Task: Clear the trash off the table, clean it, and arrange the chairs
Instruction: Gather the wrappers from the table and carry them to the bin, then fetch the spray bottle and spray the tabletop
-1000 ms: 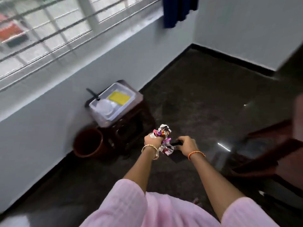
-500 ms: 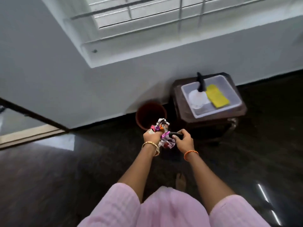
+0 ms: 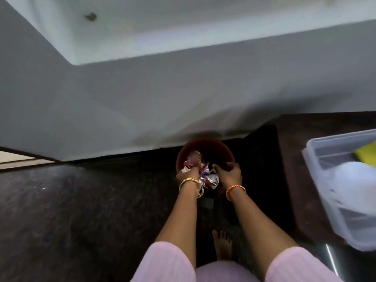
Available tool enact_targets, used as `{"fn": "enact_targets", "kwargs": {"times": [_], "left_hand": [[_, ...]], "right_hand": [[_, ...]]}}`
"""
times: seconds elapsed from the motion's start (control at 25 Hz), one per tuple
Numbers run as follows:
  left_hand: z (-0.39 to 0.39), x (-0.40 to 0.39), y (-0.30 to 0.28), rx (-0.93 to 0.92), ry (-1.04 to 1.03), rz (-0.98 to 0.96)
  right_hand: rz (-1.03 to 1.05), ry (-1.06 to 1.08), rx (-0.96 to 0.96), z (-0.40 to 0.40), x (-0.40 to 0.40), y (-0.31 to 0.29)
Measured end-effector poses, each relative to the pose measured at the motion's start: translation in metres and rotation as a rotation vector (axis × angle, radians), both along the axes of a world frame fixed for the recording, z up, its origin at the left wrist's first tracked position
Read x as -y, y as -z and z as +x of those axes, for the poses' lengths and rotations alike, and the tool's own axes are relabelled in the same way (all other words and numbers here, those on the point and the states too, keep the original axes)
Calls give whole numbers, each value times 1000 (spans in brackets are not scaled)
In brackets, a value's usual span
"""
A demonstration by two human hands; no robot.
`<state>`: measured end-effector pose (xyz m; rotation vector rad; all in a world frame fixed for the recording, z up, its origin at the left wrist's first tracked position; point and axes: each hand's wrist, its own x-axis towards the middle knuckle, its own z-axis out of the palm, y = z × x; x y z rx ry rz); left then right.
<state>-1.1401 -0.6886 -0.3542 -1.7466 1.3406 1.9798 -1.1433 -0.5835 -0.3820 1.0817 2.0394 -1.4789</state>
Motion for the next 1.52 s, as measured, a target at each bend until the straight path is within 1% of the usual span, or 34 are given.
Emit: {"fn": "enact_targets", "kwargs": {"times": [0.08,0.2,0.28,0.32,0.4,0.44,0.48,0.52,0.6,0.64,0.72,0.8,0.88,0.96,1.08,1.2,1.28,1.4,1.52], "left_hand": [[-18,4,67,6,10,48],[-38,10,143,21,21,152],[-53,14,183,25,56,209],[-60,15,198,27,82,271],[-70,12,214,27,110,442],[-71,11,217,30,130,499],[-71,12,218,52,172,500],[-68,15,217,94,198,471],[-59,24,211,179,280,295],[-54,26,204,180,310,218],[-43,29,181,182,303,182],[-34,29,152,212,403,142],[-26,27,115,243,523,77],[-14,18,62,221,576,45],[6,7,-20,191,641,3],[30,-5,-75,116,722,-76],[45,-13,-114,79,741,-82],[56,-30,-158,86,818,-89],[65,-59,-188,118,952,-68]], "right_hand": [[-22,-15,58,-22,5,71],[-62,-102,144,-51,8,160],[-116,-86,186,-68,13,210],[-140,-78,216,-73,16,227],[-143,-83,241,-80,19,241],[-156,-60,213,-79,20,242],[-181,-22,180,-76,22,239],[-178,2,153,-72,23,232],[-133,-23,152,-61,22,207],[-132,-43,154,-56,20,193],[-174,-15,195,-45,17,159],[-199,-24,259,-32,17,122],[-294,62,356,-18,20,81],[-370,140,389,-4,22,35],[-404,198,360,17,17,-36],[-467,229,307,37,6,-93],[-482,266,276,54,-4,-132],[-447,283,221,73,-30,-182],[-394,316,158,91,-68,-216]]}}
